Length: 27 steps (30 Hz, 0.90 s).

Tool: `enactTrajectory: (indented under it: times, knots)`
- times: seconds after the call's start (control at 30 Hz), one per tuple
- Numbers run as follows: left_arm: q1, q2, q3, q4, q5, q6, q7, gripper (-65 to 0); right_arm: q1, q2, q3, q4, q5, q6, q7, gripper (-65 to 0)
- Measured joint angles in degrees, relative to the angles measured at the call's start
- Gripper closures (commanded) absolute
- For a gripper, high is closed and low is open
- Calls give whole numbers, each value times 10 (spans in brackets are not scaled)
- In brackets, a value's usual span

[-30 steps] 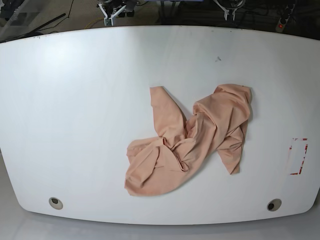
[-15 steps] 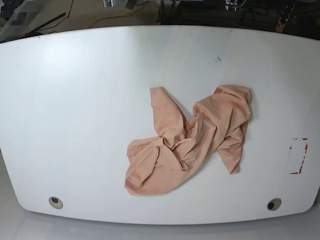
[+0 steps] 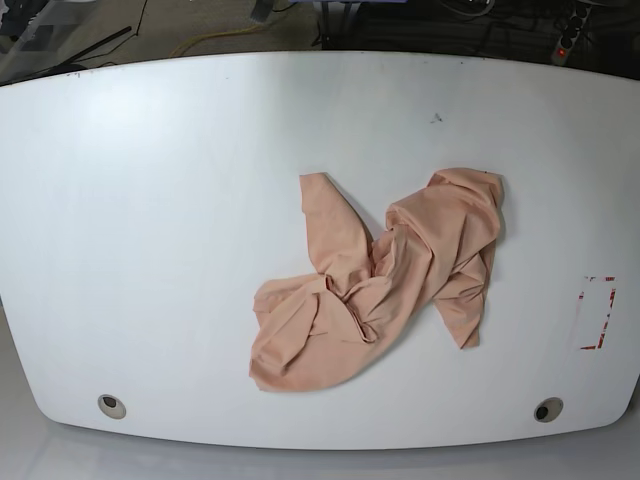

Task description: Fold the T-shirt properly

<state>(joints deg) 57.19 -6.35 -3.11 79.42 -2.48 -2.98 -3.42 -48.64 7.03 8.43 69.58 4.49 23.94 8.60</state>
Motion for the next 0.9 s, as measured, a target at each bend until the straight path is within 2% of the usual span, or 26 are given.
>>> enactTrajectory:
  times: [0.3, 0.47, 0.6, 0.77, 0.9]
  knots:
    - [106, -1, -36, 184, -1, 4, -6, -408, -83, -3, 33, 225, 3, 10, -86, -217]
    - [149, 0, -42, 275, -1, -3, 3, -408, -119, -2, 51, 329, 0, 0, -128, -217]
    - [153, 0, -58, 328, -1, 5, -1, -410, -126, -3, 50, 403, 2, 4, -151, -217]
    - [144, -1, -58, 345, -1, 2, -4, -414, -113, -4, 49, 449, 3, 5, -153, -217]
    - [96, 1, -57, 343, -1, 0, 8, -415, -66, -4, 46, 449, 54, 3, -167, -217]
